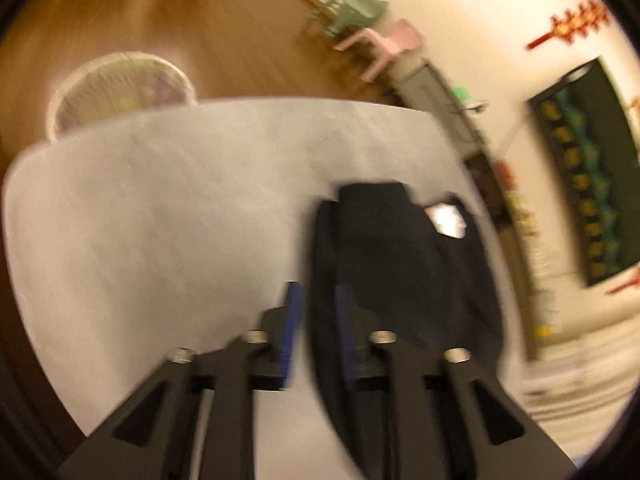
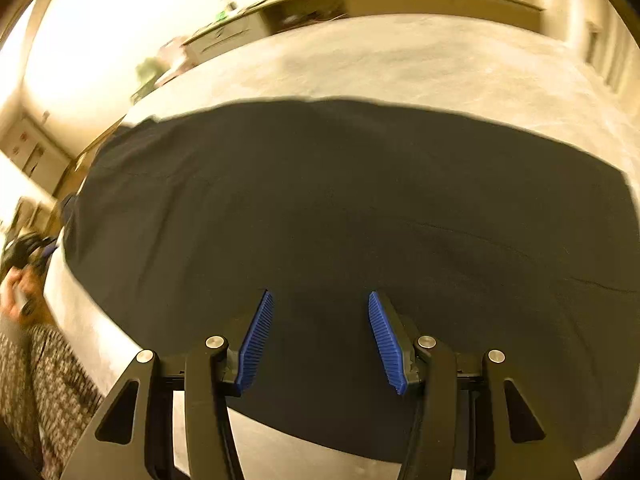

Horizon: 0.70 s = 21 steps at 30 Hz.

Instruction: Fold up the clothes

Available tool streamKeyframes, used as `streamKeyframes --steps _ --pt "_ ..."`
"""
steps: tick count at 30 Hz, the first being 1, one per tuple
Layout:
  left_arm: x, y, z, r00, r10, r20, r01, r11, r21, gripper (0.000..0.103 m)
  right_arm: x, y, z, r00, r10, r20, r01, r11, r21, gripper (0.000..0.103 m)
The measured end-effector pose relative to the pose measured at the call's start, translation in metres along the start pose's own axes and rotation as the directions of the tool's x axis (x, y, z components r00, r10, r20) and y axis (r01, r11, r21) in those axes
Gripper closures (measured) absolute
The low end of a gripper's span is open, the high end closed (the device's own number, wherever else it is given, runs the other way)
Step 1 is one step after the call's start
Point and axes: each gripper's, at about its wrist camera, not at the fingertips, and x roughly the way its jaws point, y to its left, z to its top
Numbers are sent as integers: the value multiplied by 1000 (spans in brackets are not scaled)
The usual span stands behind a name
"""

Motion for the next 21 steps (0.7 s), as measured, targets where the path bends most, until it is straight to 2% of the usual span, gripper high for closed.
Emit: streamKeyframes --steps 1,2,3,5,6,7,10,12,14,15,21 --pt "-2 -4 -9 999 -47 -27 47 999 6 63 -8 -5 1 999 13 31 -14 1000 23 51" --pt "-1 -10 -21 996 -66 -58 68 997 30 54 -15 -10 2 998 26 63 -29 999 46 51" --pt "2 -17 -35 994 -62 -91 68 995 69 47 -29 -22 1 994 32 103 -41 995 88 51" --pt "14 -26 -57 988 -27 -151 47 990 129 45 -54 -53 -10 985 4 171 -41 976 214 49" --pt "16 -30 -65 989 -15 -150 39 987 157 43 -66 -73 -20 981 -3 194 -56 953 297 44" --pt "15 -32 -68 991 -7 -134 31 984 175 39 -74 -90 -30 976 -7 218 -78 923 378 38" --pt "15 -31 -67 993 -11 -120 31 986 161 39 -96 -138 -74 968 -23 249 -135 793 594 35" --pt "17 -28 -64 992 -37 -118 52 991 125 39 -102 -155 -99 970 -28 240 -149 712 687 34" --pt "18 -25 -61 991 -63 -115 74 993 88 39 -96 -158 -114 975 -17 221 -156 656 739 34" --pt "19 -23 -60 991 -76 -113 84 994 70 39 -88 -151 -112 972 -24 233 -163 642 749 34" --pt "27 -16 -47 986 -134 -100 132 991 -22 36 -75 -154 -74 962 -88 257 -139 653 745 30"
